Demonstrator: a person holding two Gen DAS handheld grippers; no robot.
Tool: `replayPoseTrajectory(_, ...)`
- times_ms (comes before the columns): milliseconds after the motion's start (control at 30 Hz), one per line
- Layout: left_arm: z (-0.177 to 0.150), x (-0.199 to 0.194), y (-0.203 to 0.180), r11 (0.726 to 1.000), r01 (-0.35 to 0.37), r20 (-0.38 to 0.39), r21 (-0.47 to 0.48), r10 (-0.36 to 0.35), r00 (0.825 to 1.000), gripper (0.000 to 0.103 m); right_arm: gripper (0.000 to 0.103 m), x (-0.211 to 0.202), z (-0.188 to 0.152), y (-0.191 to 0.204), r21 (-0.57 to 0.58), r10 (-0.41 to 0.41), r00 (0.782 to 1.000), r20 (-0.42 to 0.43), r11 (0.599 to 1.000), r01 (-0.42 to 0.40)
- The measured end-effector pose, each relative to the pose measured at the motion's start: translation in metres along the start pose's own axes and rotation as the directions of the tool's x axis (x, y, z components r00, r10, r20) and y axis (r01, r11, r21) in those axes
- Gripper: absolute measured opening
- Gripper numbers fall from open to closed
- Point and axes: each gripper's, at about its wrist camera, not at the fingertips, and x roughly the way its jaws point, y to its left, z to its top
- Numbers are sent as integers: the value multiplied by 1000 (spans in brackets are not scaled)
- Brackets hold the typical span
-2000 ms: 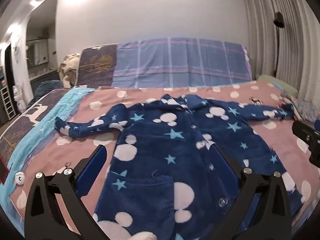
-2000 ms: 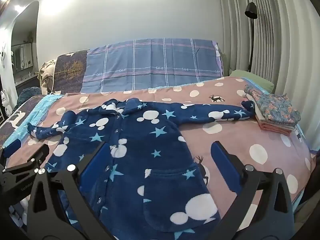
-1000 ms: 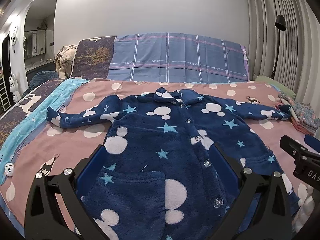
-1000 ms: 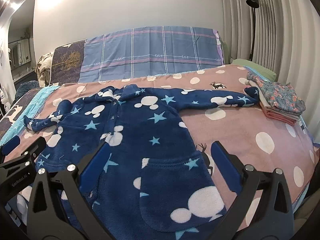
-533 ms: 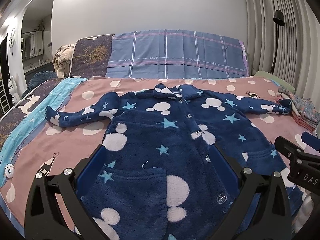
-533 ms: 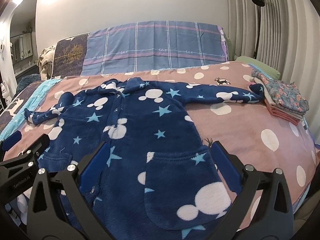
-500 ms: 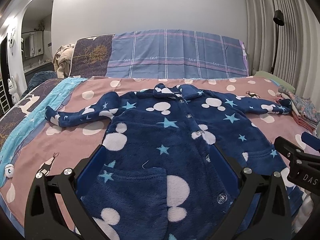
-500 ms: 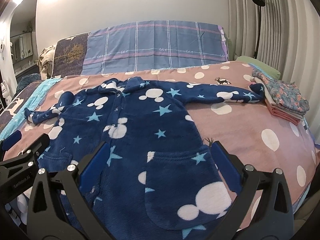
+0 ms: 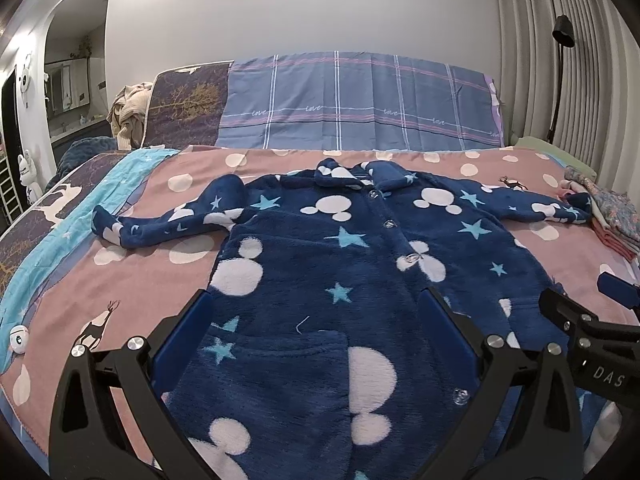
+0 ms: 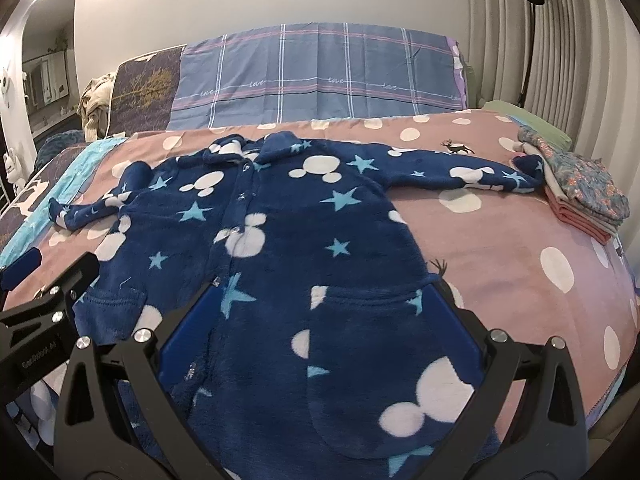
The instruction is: Fold small clothes
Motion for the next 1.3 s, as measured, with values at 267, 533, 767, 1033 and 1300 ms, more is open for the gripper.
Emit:
replayPoseTrajectory(267,0,11,15,1000,-5,-13,-22,4,1000,102,101,12,2,14,-30,-1,1000,-10,1000,0)
replayPoseTrajectory(533,3,26,32,999,-21,-29,-35,20,999,102,101,28,11,30,-68,-9,1000,-24,998,7)
replayPoseTrajectory(767,12,44,59,997,-49,-36,-55,48,998,102,101,49,20,47,-116,-23,999,-45,993,18)
replayPoseTrajectory(1033,28,81,112,988,-73,-90,-134,62,994,102,101,80,38,71,-205,-49,997,-55,978,37)
replayPoseTrajectory(1300,36,108,151,978,-80,-136,-194,54,989,102,101,107,50,92,-313,-95,994,-62,947,71)
